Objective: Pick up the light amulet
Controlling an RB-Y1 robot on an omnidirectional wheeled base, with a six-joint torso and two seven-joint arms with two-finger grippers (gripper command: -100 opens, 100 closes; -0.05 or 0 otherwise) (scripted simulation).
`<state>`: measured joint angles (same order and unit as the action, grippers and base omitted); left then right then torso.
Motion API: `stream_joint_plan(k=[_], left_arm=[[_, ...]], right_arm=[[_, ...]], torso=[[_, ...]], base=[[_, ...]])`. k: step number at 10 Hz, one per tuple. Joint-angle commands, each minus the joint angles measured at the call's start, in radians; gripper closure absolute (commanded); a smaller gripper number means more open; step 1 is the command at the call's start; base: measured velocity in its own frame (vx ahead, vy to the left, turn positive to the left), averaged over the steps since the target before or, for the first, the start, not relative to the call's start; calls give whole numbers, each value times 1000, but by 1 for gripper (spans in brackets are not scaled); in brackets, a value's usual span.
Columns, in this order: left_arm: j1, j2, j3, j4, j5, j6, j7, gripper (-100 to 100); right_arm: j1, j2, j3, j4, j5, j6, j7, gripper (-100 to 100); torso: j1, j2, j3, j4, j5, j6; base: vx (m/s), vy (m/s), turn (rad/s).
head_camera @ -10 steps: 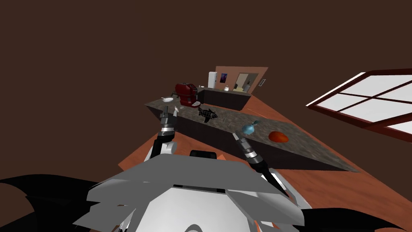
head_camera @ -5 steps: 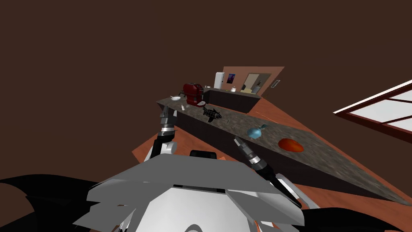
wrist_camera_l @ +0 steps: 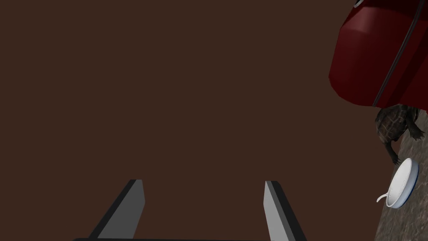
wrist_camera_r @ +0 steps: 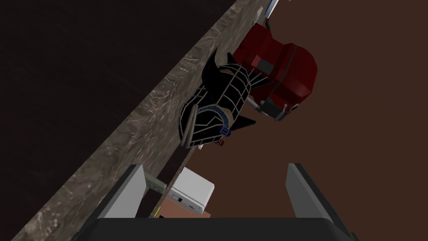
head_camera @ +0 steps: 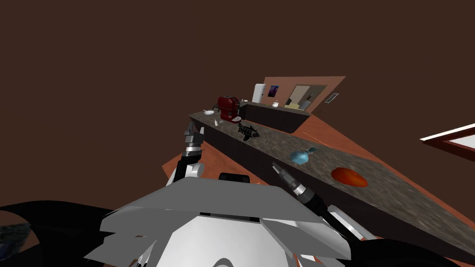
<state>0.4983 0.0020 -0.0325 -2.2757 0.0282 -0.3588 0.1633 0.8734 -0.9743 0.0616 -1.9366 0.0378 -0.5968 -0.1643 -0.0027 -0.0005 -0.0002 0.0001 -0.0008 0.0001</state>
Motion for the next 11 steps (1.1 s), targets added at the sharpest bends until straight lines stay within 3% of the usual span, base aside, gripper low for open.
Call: stream_joint_plan(k=[1,2,3,4,5,7,10,11], left_arm=[[0,0,0,0,0,0,0,0],[0,0,0,0,0,0,0,0],[0,0,0,0,0,0,0,0],[0,0,0,0,0,0,0,0],[0,0,0,0,0,0,0,0],[0,0,0,0,0,0,0,0],[0,0,0,0,0,0,0,0],[0,0,0,0,0,0,0,0]], right_arm=[[17,-50,-3,20,0,-9,-3,-100],[17,-61,-3,20,0,-9,-3,-100],[48,-100,-2,54,3,-14,-6,-100],[48,-131,-2,54,3,-14,-6,-100],[79,-160,-2,89,6,-19,-9,-100],[79,-201,-2,89,6,-19,-9,-100],[143,-303,-5,159,13,-27,-13,-100],[143,-333,-5,159,13,-27,-13,-100]], torso=[[0,0,0,0,0,0],[0,0,0,0,0,1],[0,0,0,0,0,1],[1,-1,0,0,0,0],[0,-1,-1,0,0,1],[0,-1,-1,0,0,1],[0,-2,-1,0,0,1],[0,-2,-1,0,0,0]], base=[[-21,-12,143],[-10,-5,-33],[-13,6,331],[-11,-7,159],[-9,-2,261],[-5,-5,55],[1,1,229],[6,-6,162]])
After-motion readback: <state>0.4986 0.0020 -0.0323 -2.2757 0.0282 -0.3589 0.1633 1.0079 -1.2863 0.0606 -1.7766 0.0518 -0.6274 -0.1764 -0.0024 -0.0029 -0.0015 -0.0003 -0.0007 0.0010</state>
